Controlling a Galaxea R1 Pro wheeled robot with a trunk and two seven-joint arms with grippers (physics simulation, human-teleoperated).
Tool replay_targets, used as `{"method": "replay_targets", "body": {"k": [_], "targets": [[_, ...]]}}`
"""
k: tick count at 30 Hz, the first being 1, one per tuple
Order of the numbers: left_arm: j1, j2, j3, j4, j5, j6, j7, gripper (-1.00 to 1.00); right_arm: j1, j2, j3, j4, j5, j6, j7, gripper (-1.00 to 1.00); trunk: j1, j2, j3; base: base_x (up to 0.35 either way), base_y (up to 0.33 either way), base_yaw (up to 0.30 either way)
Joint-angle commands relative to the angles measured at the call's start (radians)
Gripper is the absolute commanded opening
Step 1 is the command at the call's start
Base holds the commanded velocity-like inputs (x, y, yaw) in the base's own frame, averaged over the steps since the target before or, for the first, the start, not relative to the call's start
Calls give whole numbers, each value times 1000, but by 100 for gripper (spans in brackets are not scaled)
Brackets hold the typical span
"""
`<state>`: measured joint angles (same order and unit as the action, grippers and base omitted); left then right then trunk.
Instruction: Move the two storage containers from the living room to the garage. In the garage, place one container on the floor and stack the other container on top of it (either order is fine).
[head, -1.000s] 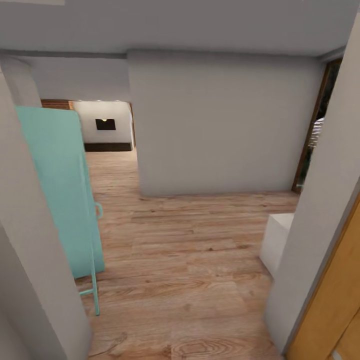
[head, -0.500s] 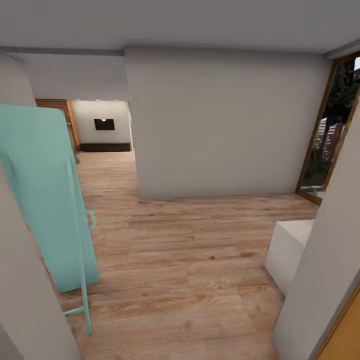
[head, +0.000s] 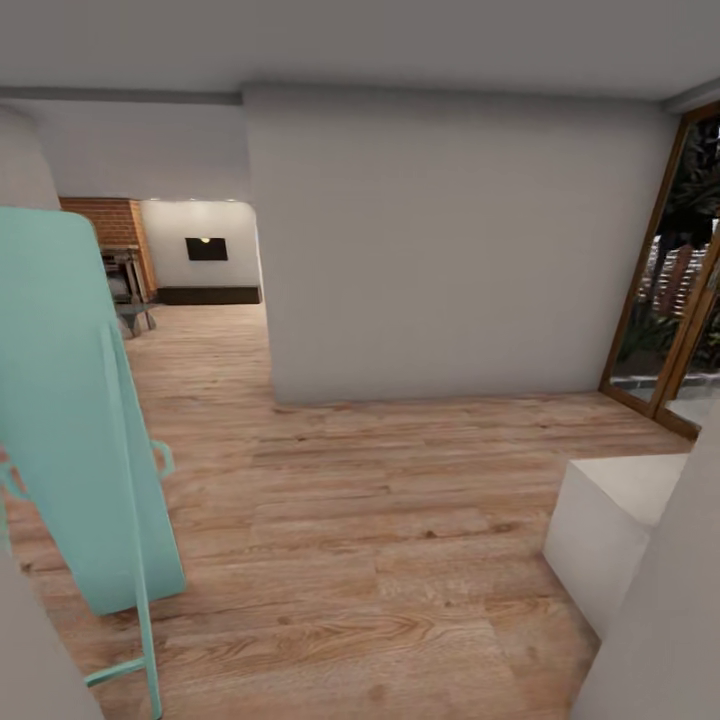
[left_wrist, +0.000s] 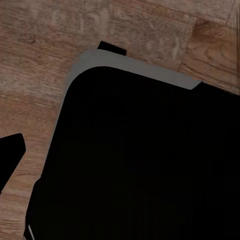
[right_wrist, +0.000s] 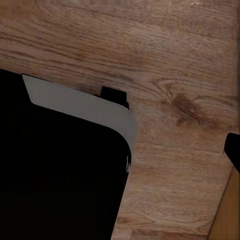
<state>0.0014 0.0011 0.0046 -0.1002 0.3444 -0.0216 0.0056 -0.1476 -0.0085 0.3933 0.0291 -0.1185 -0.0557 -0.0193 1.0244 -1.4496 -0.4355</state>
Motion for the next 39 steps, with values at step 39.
{"method": "replay_targets", "body": {"k": [39], "targets": [[0,0,0,-1,7,0,1,100,-1,0,10,3,-9,-6,-1,100,1,0,-1,322,0,0]]}}
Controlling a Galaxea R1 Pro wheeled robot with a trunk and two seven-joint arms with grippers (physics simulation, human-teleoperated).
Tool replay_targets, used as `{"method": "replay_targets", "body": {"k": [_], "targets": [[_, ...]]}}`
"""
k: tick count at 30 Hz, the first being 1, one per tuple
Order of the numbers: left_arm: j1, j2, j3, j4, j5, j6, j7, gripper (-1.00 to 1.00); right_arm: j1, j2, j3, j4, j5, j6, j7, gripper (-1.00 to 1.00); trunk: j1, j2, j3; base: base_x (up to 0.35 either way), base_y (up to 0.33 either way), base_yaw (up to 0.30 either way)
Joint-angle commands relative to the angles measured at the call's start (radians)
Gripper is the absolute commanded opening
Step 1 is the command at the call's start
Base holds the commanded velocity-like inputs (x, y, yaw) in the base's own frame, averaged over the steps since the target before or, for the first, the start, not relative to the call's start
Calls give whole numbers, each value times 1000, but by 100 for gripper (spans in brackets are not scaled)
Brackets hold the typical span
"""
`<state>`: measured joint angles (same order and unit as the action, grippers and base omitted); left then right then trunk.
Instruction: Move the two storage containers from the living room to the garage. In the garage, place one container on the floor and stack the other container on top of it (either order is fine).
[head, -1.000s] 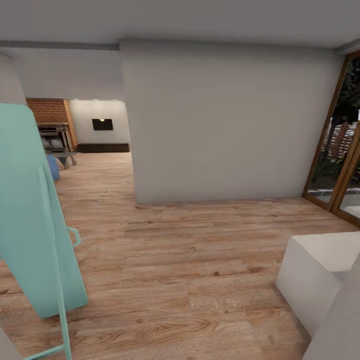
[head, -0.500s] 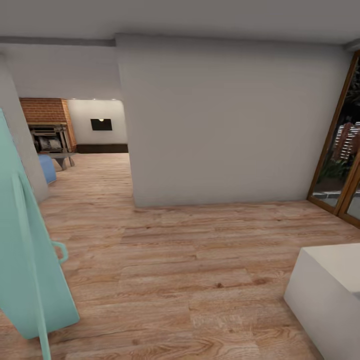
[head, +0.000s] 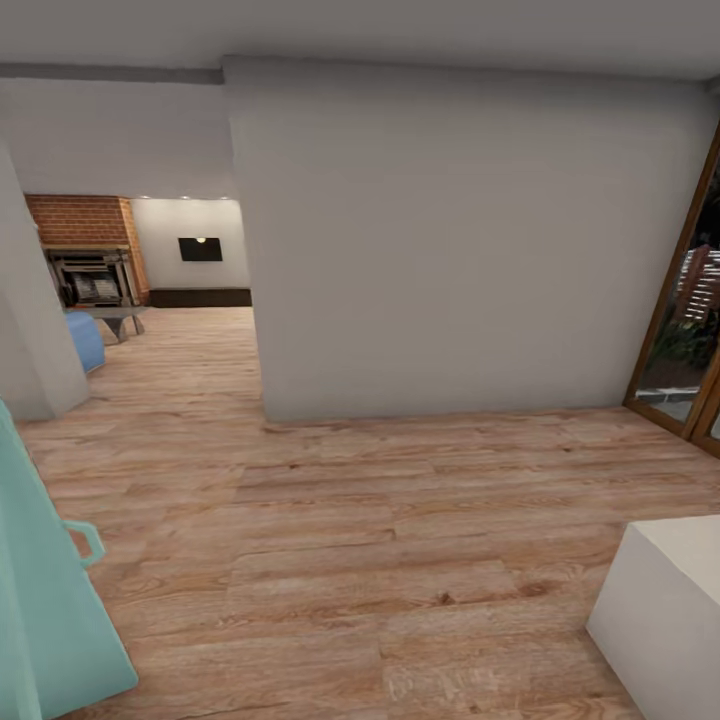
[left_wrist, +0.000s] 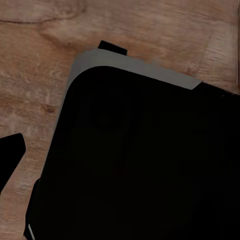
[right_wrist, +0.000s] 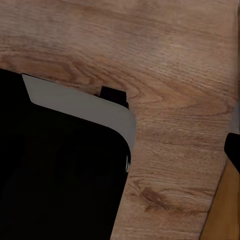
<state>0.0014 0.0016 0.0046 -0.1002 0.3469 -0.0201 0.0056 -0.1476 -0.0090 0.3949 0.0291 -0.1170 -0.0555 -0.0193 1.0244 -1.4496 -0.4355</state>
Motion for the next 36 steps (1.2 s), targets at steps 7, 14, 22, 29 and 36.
{"method": "replay_targets", "body": {"k": [7,14,22,29,36], "targets": [[0,-1,0,-1,4,-1,1,100,-1,0,9,3,-10,-6,-1,100,1,0,-1,322,0,0],[0,-1,0,-1,4,-1,1,100,-1,0,9,3,-10,-6,-1,100,1,0,-1,322,0,0],[0,0,0,-1,4,-2,1,100,-1,0,9,3,-10,-7,-1,100,1,0,-1,323,0,0],[0,0,1,-1,4,-3,1,100,-1,1,9,3,-9,-6,0,100,1,0,-1,322,0,10],[0,0,2,-1,4,-3,1,100,-1,1,8,3,-10,-7,-1,100,1,0,-1,323,0,236]]}}
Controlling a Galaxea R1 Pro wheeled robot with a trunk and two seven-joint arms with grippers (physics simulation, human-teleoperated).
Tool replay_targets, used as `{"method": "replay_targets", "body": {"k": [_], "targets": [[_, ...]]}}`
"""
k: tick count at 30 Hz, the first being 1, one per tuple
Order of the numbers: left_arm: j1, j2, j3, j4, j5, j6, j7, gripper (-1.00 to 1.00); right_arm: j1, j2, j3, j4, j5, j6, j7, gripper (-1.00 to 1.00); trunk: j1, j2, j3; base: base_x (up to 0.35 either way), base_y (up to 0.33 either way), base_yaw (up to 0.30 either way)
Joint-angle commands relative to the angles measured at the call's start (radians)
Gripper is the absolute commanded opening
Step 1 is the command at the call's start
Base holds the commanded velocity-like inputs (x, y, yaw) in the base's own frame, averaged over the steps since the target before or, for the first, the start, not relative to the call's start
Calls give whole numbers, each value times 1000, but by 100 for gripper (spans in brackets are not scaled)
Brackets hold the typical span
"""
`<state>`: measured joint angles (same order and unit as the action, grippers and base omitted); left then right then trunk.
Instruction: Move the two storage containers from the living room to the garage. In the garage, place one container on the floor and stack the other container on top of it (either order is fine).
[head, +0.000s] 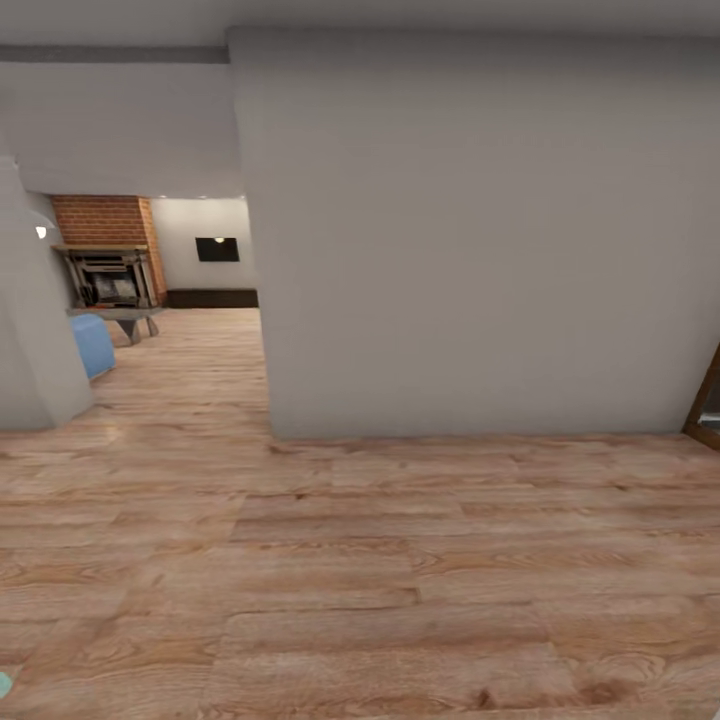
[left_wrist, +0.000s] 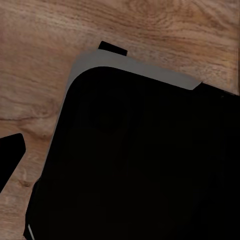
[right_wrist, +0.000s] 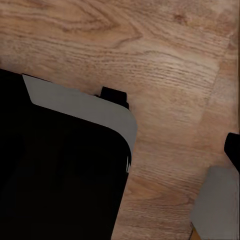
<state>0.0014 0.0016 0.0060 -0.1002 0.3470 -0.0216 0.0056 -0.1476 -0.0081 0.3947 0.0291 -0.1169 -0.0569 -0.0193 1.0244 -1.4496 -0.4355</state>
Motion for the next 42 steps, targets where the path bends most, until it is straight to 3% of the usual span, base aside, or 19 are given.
{"method": "replay_targets", "body": {"k": [1,15,42], "targets": [[0,0,0,-1,4,-1,1,100,-1,0,9,3,-10,-6,-1,100,1,0,-1,322,0,267],[0,-1,0,-1,4,-1,1,100,-1,0,8,3,-10,-7,-1,100,1,0,-1,322,0,261],[0,0,0,-1,4,0,1,100,-1,0,7,3,-12,-14,-1,100,1,0,-1,322,0,47]]}}
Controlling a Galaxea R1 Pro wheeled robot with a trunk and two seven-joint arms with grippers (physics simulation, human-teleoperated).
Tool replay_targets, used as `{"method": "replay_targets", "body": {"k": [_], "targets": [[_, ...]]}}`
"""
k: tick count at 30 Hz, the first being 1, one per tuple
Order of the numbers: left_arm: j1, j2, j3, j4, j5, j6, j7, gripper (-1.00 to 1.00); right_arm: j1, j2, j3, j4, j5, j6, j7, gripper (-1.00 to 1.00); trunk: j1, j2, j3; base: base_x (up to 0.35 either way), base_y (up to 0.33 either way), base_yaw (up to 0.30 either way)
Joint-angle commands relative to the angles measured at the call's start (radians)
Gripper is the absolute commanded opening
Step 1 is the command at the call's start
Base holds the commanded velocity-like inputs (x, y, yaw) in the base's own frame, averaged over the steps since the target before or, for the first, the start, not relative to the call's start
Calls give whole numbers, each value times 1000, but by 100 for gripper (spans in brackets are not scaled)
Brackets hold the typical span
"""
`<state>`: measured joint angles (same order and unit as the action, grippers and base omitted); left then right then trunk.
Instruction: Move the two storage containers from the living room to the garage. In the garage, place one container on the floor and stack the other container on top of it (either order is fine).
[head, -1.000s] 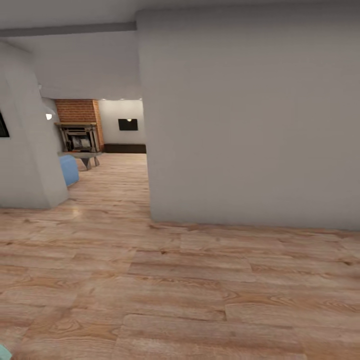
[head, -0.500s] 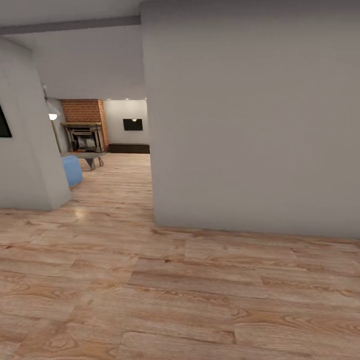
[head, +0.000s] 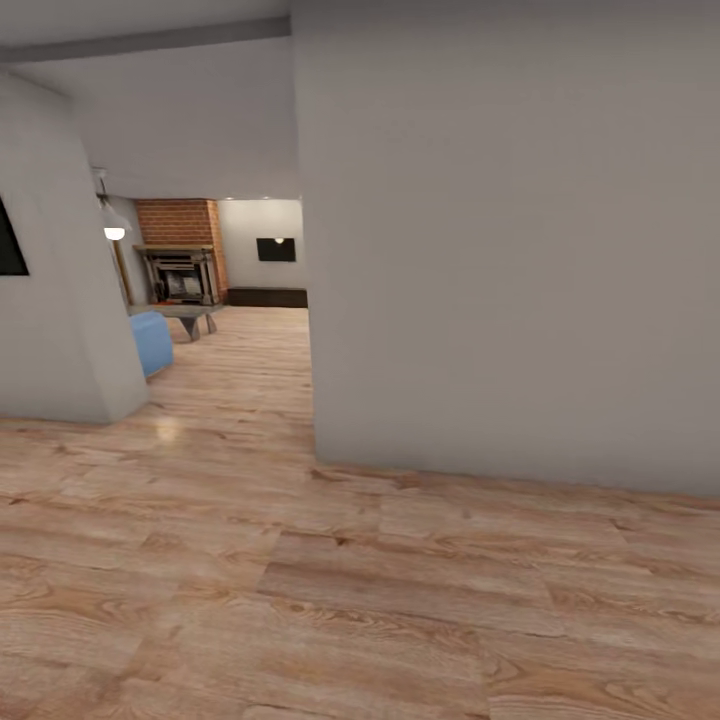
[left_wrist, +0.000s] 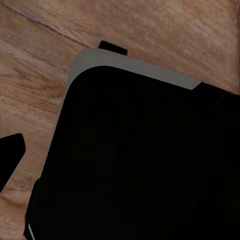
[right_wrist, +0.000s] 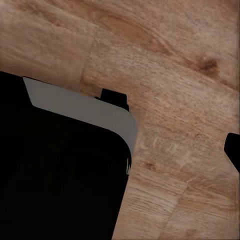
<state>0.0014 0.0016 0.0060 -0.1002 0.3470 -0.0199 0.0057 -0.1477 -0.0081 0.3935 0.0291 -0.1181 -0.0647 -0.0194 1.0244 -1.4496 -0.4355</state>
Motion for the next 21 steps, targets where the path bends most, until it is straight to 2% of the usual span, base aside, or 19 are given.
{"method": "replay_targets", "body": {"k": [1,21], "targets": [[0,0,0,-1,4,-1,1,100,-1,0,9,3,-10,-6,-1,100,1,0,-1,323,0,240],[0,-3,-9,-1,-7,8,0,100,-1,-1,11,2,-8,-5,-1,100,1,0,-1,323,0,271]]}}
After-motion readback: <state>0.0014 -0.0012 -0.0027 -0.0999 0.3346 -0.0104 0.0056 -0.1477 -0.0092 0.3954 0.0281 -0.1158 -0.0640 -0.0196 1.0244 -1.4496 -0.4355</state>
